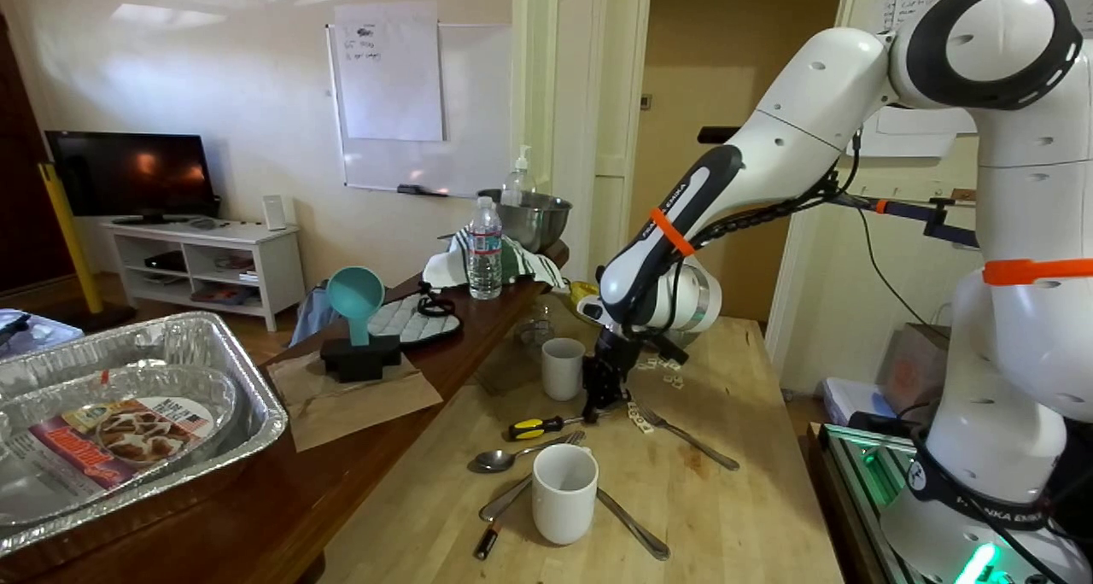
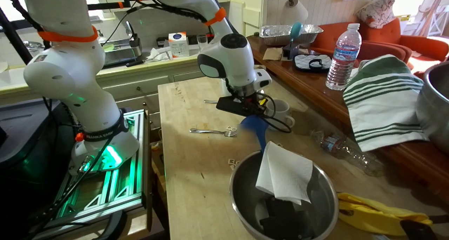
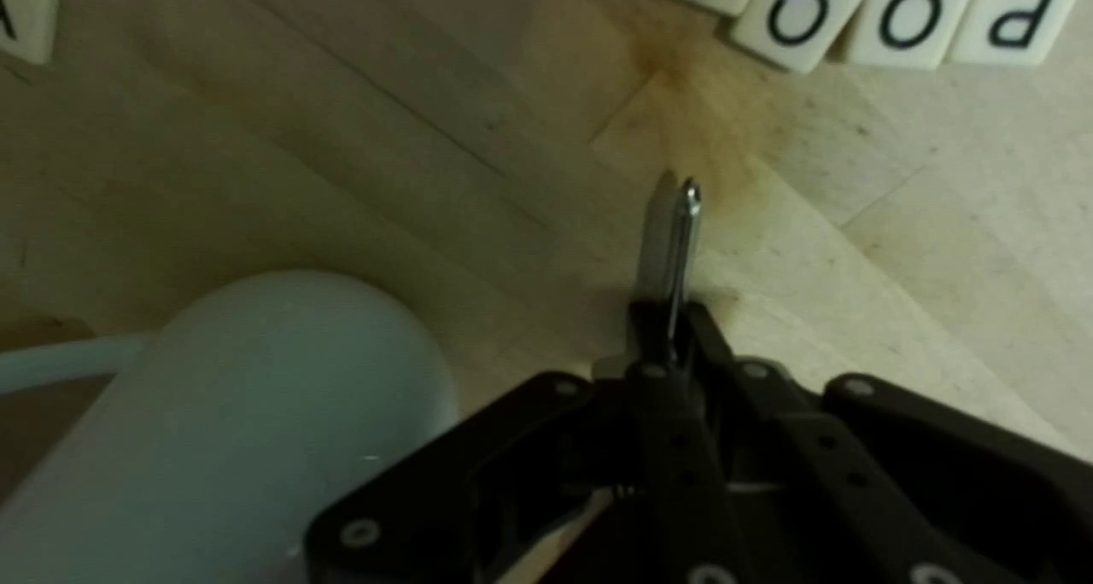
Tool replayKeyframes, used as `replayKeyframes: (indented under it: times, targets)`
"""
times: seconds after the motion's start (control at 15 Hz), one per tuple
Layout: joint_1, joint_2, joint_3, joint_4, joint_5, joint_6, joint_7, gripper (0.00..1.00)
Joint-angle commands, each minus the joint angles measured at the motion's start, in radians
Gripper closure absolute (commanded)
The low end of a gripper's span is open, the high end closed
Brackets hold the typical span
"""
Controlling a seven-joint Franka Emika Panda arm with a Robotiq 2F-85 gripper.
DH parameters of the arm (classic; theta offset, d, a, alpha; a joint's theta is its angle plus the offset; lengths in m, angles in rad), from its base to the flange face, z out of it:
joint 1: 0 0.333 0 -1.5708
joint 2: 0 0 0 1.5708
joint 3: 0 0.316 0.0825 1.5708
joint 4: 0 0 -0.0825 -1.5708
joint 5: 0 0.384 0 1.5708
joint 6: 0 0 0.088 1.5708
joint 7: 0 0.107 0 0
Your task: Put the screwdriver inside the white mug to the right
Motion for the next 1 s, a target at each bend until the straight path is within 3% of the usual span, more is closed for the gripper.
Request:
replayKeyframes:
  times: [0.0, 0.47, 0.67, 0.93]
  targets:
    - [0.012, -0.018, -0.007, -0.015, -0.033, 0.029, -0.002, 0.98]
    - [0.043, -0.102, -0.021, -0.038, -0.063, 0.050, 0.119, 0.98]
    - [0.065, -0.152, -0.048, -0.064, -0.159, 0.021, 0.248, 0.98]
    - [0.090, -0.216, -0.092, -0.103, -0.366, -0.016, 0.470, 0.98]
